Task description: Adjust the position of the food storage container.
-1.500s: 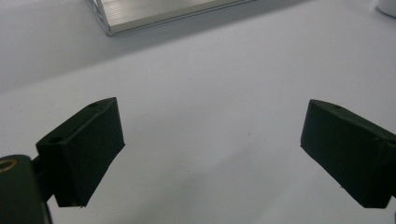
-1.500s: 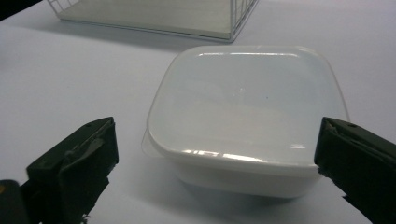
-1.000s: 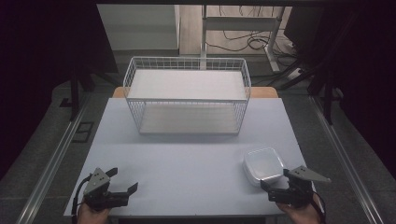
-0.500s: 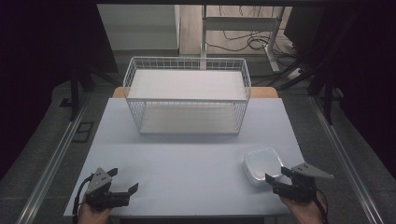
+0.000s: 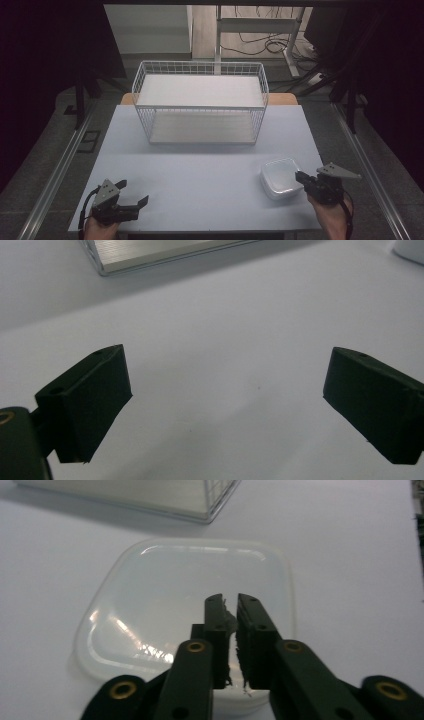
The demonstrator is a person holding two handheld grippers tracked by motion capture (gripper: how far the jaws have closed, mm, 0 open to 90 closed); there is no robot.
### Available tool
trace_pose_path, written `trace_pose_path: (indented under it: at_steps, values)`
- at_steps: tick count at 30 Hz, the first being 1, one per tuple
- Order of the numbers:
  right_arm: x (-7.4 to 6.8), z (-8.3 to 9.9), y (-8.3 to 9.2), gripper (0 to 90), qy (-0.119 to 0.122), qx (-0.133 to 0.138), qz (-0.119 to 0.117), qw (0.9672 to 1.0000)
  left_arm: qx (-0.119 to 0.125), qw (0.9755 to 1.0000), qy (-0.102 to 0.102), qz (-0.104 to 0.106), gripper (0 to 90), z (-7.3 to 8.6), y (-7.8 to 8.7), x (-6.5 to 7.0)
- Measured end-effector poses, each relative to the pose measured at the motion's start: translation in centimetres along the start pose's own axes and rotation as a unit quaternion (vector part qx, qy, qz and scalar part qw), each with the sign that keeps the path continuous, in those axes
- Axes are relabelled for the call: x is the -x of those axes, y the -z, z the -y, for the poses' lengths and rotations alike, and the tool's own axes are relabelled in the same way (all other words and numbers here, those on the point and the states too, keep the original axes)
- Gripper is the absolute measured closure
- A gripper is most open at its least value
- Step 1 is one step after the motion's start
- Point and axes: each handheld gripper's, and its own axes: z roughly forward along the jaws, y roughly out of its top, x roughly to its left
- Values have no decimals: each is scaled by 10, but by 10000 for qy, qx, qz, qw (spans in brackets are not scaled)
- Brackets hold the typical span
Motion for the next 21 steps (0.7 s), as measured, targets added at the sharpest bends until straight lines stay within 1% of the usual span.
trace_pose_path:
  at_steps: [1, 3, 4, 6, 7, 9, 10, 12, 13, 16, 18, 21]
  values:
    - [3, -2, -1, 885, -22, -17, 2, 10000, -21, 10000, -9, 3, 45, 0, 0, 0]
    - [10, -5, -5, 887, -54, -67, 130, 9999, -52, 10000, -19, 13, 45, 0, -1, 1]
    - [14, -6, -7, 888, -67, -101, 158, 9998, -57, 10000, -33, 7, 45, 0, -2, 1]
    - [21, -8, -10, 888, -105, -126, 323, 9993, -53, 10000, -54, 7, 46, 0, -1, 1]
    - [25, -8, -11, 888, -153, -132, 352, 9992, -57, 10000, -46, 9, 47, 0, -1, 1]
    - [33, -7, -13, 888, -250, -151, 532, 9982, -45, 10000, -47, -4, 48, 0, -1, 1]
    - [36, -5, -13, 888, -293, -167, 584, 9977, -35, 10000, -35, 1, 48, 0, 0, 0]
    - [42, -2, -15, 888, -440, -207, 486, 9976, -28, 10000, -14, 6, 49, 0, 0, 0]
    - [42, 0, -17, 888, -448, -248, 456, 9976, -24, 10000, -16, -13, 49, 1, 0, 0]
    - [41, 3, -21, 888, -436, -323, 318, 9980, -24, 10000, -45, -27, 49, 1, 0, 0]
    - [39, 3, -22, 888, -382, -361, 290, 9982, -29, 10000, -50, -43, 49, 0, -1, 0]
    - [37, 2, -23, 888, -370, -369, 282, 9982, -17, 10000, -50, -24, 49, 0, 0, 1]
